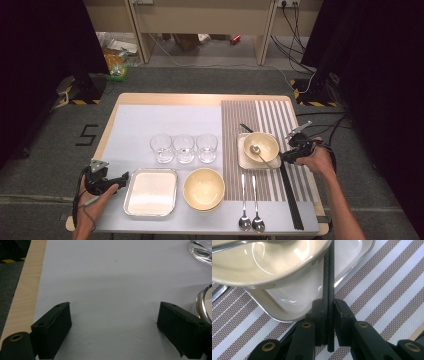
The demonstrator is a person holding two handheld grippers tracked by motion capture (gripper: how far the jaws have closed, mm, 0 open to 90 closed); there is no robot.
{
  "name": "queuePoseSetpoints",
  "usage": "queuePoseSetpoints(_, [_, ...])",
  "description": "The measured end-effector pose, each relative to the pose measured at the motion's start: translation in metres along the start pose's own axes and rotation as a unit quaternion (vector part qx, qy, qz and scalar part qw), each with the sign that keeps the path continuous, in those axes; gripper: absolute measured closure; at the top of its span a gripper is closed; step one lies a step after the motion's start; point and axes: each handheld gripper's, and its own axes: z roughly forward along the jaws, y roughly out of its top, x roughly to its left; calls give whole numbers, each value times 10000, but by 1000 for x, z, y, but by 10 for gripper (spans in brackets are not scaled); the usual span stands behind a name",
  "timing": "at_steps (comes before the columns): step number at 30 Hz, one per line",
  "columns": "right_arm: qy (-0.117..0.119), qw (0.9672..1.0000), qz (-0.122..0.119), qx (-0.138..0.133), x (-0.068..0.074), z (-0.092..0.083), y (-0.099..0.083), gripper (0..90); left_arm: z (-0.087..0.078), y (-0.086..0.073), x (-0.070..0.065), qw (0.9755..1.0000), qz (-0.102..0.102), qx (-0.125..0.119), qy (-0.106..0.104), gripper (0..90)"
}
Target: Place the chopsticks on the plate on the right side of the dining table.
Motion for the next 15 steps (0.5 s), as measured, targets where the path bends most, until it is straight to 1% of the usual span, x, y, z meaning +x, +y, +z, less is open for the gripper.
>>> queuePoseSetpoints(1, [-10, 10000, -76, -12, -1, 1, 1, 792, 0, 0, 0, 10000, 6, 4, 3, 113])
queuePoseSetpoints(2, [-1, 10000, -35, 35, 0, 1, 3, 792, 0, 0, 0, 10000, 9, 9, 1, 113])
queuePoseSetpoints(3, [13, 9999, -121, 4, -2, 2, 4, 792, 0, 0, 0, 10000, 11, 9, 0, 113])
queuePoseSetpoints(6, [12, 10000, -75, 37, -2, 3, 7, 792, 0, 0, 0, 10000, 9, 7, 0, 113])
queuePoseSetpoints(9, [44, 9999, -114, 23, -4, 4, 9, 789, 0, 0, 0, 10000, 10, 8, -1, 113])
queuePoseSetpoints(10, [22, 10000, -91, 22, -4, 4, 10, 787, 0, 0, 0, 10000, 5, 1, -1, 113])
queuePoseSetpoints(11, [48, 10000, -71, 21, -5, 4, 9, 778, 0, 0, 0, 10000, 9, 7, 0, 113])
queuePoseSetpoints(12, [53, 10000, -22, 12, -4, 4, 9, 758, 0, 0, 0, 10000, 9, 8, -1, 113])
queuePoseSetpoints(13, [21, 10000, 19, -24, -4, 2, 9, 750, 0, 0, 0, 10000, 9, 7, -1, 113])
queuePoseSetpoints(15, [32, 9999, 81, -96, -4, -1, 7, 741, 0, 0, 0, 10000, 10, 7, 0, 113])
